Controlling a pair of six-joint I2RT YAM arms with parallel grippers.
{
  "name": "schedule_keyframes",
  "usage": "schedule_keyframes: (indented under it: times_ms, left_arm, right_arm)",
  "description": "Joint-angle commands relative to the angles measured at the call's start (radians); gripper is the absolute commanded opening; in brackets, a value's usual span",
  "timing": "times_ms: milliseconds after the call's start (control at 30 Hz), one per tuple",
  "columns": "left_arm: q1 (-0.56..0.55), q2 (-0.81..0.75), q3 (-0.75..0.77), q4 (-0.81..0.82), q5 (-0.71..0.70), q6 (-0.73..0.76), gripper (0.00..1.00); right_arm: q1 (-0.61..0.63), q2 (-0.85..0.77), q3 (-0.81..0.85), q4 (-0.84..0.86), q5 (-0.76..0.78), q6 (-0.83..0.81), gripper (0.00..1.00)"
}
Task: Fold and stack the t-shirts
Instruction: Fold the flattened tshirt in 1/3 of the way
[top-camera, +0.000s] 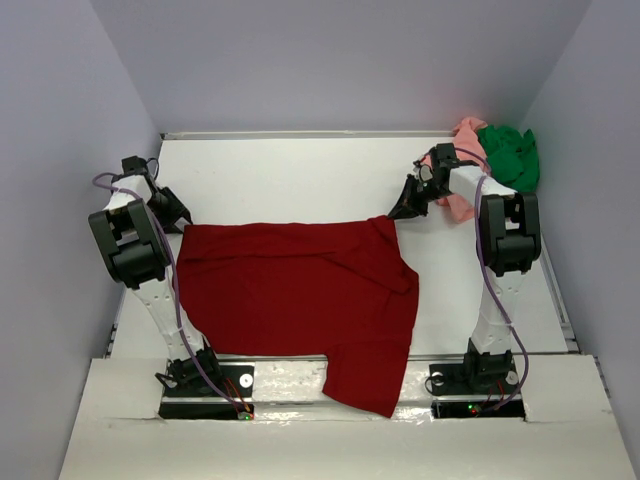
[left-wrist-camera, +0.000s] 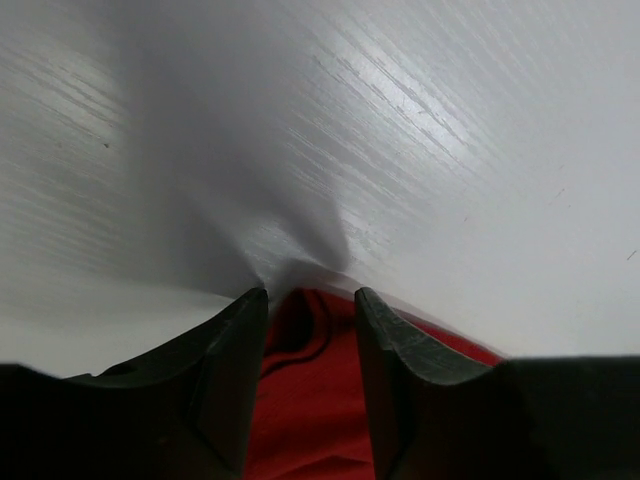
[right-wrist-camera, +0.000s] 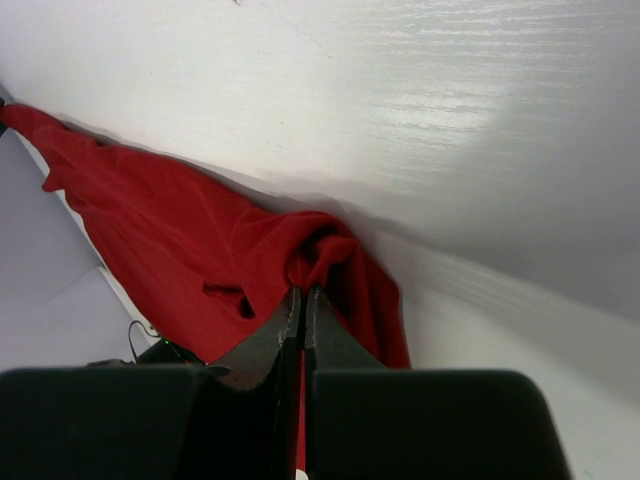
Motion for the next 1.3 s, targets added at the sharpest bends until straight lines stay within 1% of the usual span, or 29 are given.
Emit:
schedule_keyframes:
  times_ms: [0, 33, 100, 367, 433, 467, 533, 567, 833, 1033, 1267]
  left_arm:
    - [0.001, 0.015, 0.021, -0.025, 0.035, 0.014, 0.48]
    - [0.001, 0.015, 0.027, -0.026, 0.034, 0.014, 0.41]
    - [0.001, 0.015, 0.032, -0.034, 0.034, 0.015, 0.37]
    - [0.001, -0.009, 0.029, -0.045, 0.029, 0.015, 0.36]
    - [0.001, -0.015, 0.024, -0.045, 0.029, 0.015, 0.28]
    - [0.001, -0.016, 0.018, -0.046, 0.029, 0.015, 0.15]
    - [0.001, -0.016, 0.015, -0.049, 0.024, 0.017, 0.03]
    - [0.001, -0.017, 0.012, -0.049, 0.021, 0.018, 0.00]
    - [0.001, -0.014, 0.017, -0.035, 0.017, 0.008, 0.00]
    - [0.001, 0.021, 0.066, -0.018, 0.047, -0.024, 0.00]
    - [0.001, 0.064, 0.142, -0.018, 0.031, -0.049, 0.00]
  right_arm:
    - [-0.005, 0.002, 0.034, 0.014, -0.023, 0.007, 0.00]
    - [-0.005, 0.002, 0.034, 0.014, -0.023, 0.007, 0.00]
    - [-0.005, 0.004, 0.032, 0.014, -0.023, 0.007, 0.00]
    - [-0.005, 0.008, 0.032, 0.012, -0.023, 0.007, 0.00]
    - [-0.005, 0.013, 0.035, 0.012, -0.024, 0.005, 0.00]
    - [-0.005, 0.013, 0.039, 0.009, -0.024, 0.005, 0.00]
    - [-0.005, 0.016, 0.042, 0.007, -0.027, 0.003, 0.00]
    - [-0.005, 0.018, 0.043, 0.007, -0.029, 0.003, 0.00]
    - [-0.005, 0.044, 0.092, -0.009, 0.000, 0.000, 0.00]
    - [-0.005, 0.100, 0.195, -0.023, 0.026, 0.007, 0.00]
    - [-0.005, 0.186, 0.348, -0.078, 0.092, 0.013, 0.00]
